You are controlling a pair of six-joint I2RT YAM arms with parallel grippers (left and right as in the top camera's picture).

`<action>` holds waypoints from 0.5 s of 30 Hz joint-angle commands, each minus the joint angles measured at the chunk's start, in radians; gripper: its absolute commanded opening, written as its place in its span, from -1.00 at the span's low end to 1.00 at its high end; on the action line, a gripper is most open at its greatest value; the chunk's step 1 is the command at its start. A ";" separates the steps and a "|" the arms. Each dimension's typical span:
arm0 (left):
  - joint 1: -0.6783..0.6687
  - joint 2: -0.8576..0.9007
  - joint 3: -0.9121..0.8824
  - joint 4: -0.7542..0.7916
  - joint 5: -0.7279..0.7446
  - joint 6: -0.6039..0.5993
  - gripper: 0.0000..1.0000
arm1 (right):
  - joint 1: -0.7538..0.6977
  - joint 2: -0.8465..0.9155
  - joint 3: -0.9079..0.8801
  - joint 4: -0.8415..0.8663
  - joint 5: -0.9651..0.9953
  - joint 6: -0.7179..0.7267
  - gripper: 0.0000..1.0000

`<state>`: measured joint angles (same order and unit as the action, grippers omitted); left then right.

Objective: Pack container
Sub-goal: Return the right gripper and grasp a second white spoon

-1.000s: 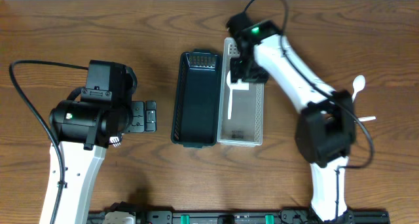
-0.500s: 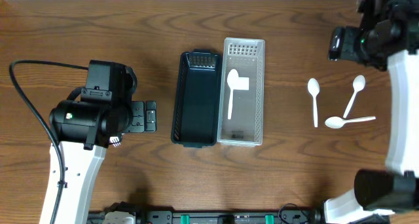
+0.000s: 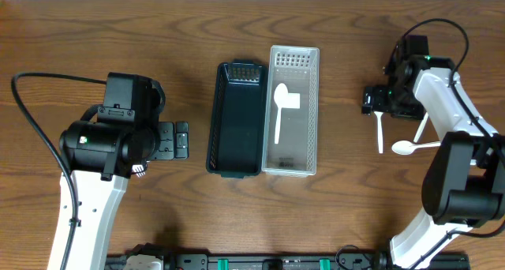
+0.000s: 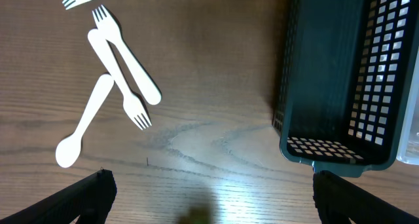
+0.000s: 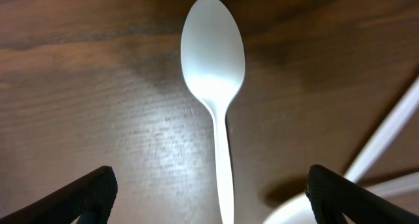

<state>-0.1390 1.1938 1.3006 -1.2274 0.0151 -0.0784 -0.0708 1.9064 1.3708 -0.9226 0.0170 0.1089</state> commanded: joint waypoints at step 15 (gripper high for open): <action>0.005 0.004 0.013 -0.003 -0.016 0.003 0.96 | -0.003 0.174 -0.017 0.082 0.006 -0.024 0.47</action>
<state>-0.1390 1.1938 1.3006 -1.2274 0.0151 -0.0784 -0.0711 2.0415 1.3594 -0.8413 0.0143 0.0902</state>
